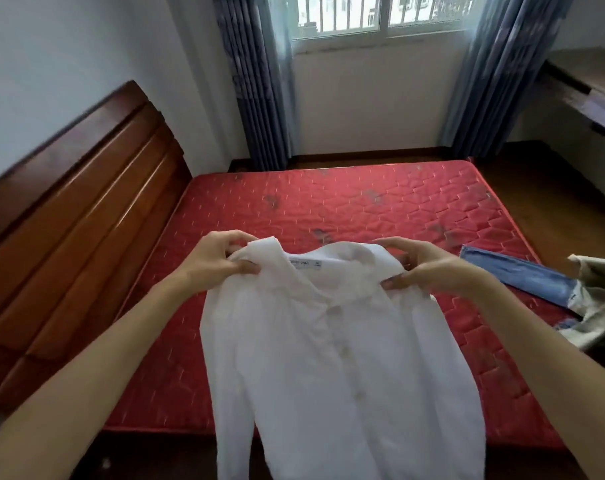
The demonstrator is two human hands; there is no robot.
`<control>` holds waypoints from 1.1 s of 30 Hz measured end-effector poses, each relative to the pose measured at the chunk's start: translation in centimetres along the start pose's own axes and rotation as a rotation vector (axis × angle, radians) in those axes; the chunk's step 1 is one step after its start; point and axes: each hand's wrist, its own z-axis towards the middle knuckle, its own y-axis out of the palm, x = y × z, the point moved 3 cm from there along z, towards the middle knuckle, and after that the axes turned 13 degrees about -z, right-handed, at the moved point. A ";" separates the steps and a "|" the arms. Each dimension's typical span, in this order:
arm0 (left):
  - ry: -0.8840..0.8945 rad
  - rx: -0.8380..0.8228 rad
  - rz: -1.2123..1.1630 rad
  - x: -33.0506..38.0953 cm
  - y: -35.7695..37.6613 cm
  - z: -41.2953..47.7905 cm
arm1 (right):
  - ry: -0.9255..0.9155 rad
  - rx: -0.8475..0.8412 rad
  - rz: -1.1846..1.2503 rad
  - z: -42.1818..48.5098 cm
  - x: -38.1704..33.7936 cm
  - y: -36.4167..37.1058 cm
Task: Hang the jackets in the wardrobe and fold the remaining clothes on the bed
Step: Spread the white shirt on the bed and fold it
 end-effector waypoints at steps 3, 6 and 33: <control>-0.045 0.076 0.124 -6.6 0.2 5.9 | 0.120 0.097 -0.267 7.9 3.2 0.3; -0.131 0.127 0.128 -15.0 1.1 13.6 | 0.229 0.162 -0.280 17.2 7.5 1.1; 0.091 0.085 0.521 -62.4 27.0 31.8 | 0.321 0.609 -0.895 53.9 45.9 21.2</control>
